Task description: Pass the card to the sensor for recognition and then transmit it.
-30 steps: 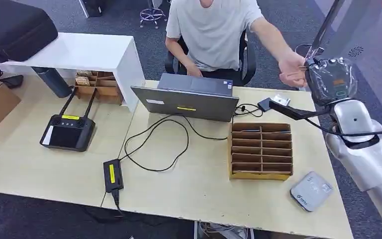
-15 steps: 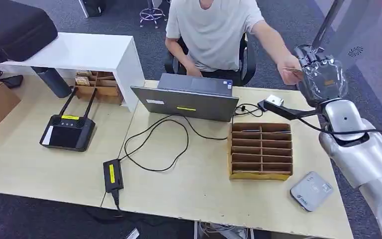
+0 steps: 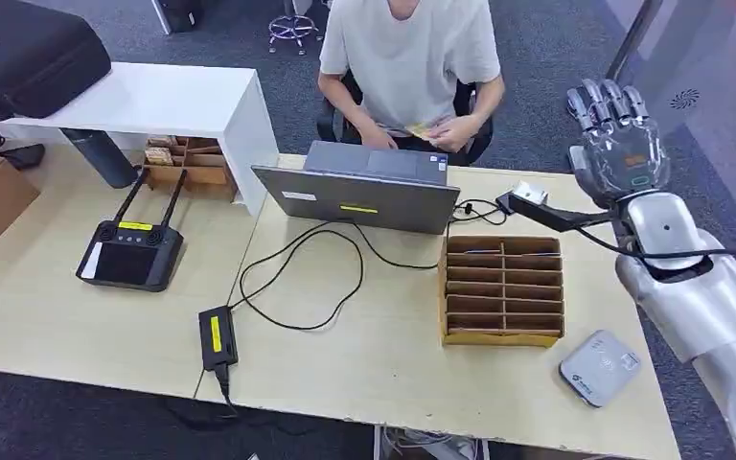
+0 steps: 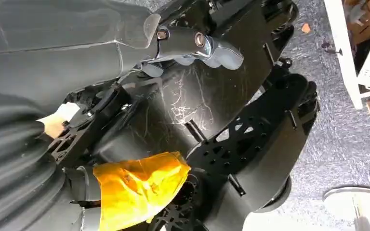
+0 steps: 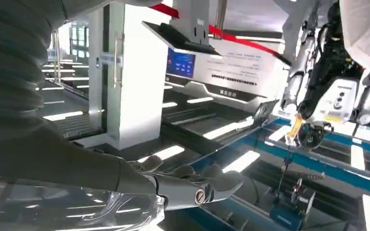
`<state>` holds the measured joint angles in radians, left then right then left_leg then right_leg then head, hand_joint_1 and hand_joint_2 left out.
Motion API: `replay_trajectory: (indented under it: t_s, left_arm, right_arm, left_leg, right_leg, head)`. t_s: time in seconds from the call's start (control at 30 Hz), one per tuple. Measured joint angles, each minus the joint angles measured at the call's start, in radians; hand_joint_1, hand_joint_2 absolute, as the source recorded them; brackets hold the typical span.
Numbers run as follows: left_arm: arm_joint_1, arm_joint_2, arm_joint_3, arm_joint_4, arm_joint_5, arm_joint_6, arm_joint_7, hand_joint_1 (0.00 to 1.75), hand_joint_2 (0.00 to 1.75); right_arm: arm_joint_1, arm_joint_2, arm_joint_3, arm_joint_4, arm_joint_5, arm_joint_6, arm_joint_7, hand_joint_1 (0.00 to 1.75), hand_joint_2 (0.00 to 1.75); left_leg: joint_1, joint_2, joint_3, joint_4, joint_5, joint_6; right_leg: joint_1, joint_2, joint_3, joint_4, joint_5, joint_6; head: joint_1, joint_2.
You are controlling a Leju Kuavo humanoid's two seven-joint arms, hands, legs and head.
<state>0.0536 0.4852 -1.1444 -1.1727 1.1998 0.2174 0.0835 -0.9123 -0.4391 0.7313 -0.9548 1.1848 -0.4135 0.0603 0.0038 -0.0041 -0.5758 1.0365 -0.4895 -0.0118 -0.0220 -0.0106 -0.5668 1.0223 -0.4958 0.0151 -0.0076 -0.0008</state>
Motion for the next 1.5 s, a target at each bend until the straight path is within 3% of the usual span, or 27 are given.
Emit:
replay_trajectory:
  t_s: [0.17,0.3,0.5,0.83,1.13,1.5]
  left_arm:
    - [0.015,0.007,0.000,-0.016,0.033,0.018,-0.024,0.00,1.75]
    - [0.028,0.011,0.000,-0.037,0.074,0.039,-0.059,0.00,1.75]
    - [0.051,0.024,-0.001,-0.083,0.149,0.083,-0.124,0.00,1.75]
    - [0.067,0.058,-0.049,-0.135,0.262,0.100,-0.231,0.00,1.75]
    - [0.059,0.081,-0.113,-0.159,0.332,0.109,-0.296,0.00,1.75]
    - [0.019,0.087,-0.156,-0.179,0.369,0.114,-0.308,0.00,1.75]
  right_arm:
    - [0.004,-0.027,0.000,-0.063,-0.058,0.092,-0.006,0.00,1.75]
    - [0.036,-0.072,-0.005,-0.189,-0.115,0.132,0.000,0.00,1.75]
    - [0.142,-0.149,-0.048,-0.406,-0.160,0.149,0.027,0.00,1.75]
    - [0.308,-0.254,-0.132,-0.640,-0.213,0.166,0.000,0.00,1.75]
    - [0.463,-0.258,-0.160,-0.724,-0.216,0.123,-0.026,0.00,1.75]
    - [0.491,-0.217,-0.159,-0.725,-0.214,0.130,-0.024,0.00,1.75]
  left_leg:
    - [0.000,0.000,0.000,0.000,0.000,0.000]
    - [0.000,0.000,0.000,0.000,0.000,0.000]
    - [0.000,0.000,-0.001,0.000,-0.001,0.000]
    - [0.000,0.000,-0.001,0.000,-0.001,0.000]
    - [0.000,0.000,-0.001,0.000,-0.001,0.000]
    - [0.000,0.000,-0.001,0.000,0.000,0.000]
  right_leg:
    - [0.000,0.000,0.000,0.000,0.000,0.000]
    - [0.000,0.000,-0.001,0.000,0.000,0.000]
    - [0.000,0.000,-0.001,-0.001,0.000,0.000]
    - [0.000,0.000,-0.001,-0.001,0.000,0.000]
    - [0.000,0.000,-0.001,-0.001,0.000,0.000]
    - [0.000,0.000,-0.001,0.000,0.000,0.000]
  head:
    - [0.000,0.000]
    - [0.000,0.000]
    - [0.000,0.000]
    - [0.000,0.000]
    - [-0.001,0.000]
    - [0.000,0.000]
